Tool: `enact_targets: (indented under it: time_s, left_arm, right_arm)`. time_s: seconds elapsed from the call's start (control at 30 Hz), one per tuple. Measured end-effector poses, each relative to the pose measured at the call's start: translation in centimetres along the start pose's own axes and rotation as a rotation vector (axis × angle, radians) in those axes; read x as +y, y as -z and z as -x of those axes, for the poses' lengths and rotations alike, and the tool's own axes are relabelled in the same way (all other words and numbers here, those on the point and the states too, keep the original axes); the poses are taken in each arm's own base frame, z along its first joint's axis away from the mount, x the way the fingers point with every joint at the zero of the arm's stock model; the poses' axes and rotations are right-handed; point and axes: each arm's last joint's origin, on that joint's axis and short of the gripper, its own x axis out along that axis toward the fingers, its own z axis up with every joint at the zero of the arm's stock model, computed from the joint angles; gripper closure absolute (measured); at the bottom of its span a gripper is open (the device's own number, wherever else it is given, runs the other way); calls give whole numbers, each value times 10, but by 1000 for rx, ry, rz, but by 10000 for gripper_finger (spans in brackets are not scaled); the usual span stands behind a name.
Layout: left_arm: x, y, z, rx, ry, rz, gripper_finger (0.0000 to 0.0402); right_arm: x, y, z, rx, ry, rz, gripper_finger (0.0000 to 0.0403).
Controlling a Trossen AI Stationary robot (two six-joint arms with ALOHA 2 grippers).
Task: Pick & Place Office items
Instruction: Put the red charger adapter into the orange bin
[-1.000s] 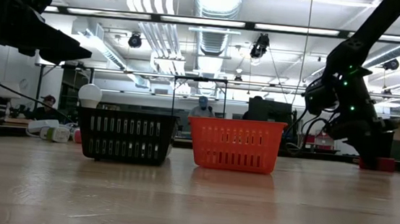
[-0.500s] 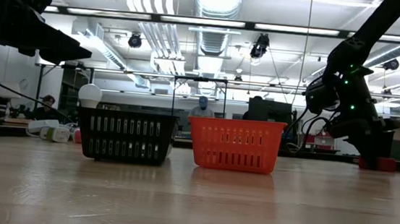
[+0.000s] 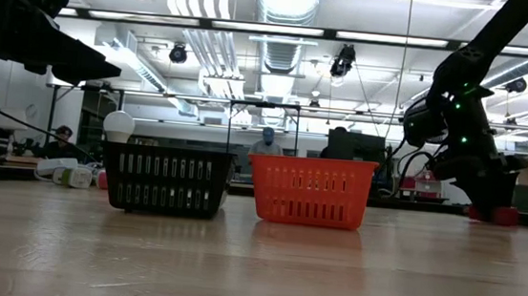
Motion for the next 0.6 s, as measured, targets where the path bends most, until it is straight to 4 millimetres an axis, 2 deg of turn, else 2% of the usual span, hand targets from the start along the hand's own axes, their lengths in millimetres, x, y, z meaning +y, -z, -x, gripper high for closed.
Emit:
enact_targets:
  time_s: [0.17, 0.4, 0.6]
  left_arm:
    - [0, 0, 0, 0, 0, 0, 92]
    - [0, 0, 0, 0, 0, 0, 92]
    - [0, 0, 0, 0, 0, 0, 92]
  right_arm:
    - [-3, 7, 14, -72, -28, -13, 184]
    - [-6, 23, 41, -213, -174, -16, 184]
    - [-8, 35, 66, -407, -352, -43, 184]
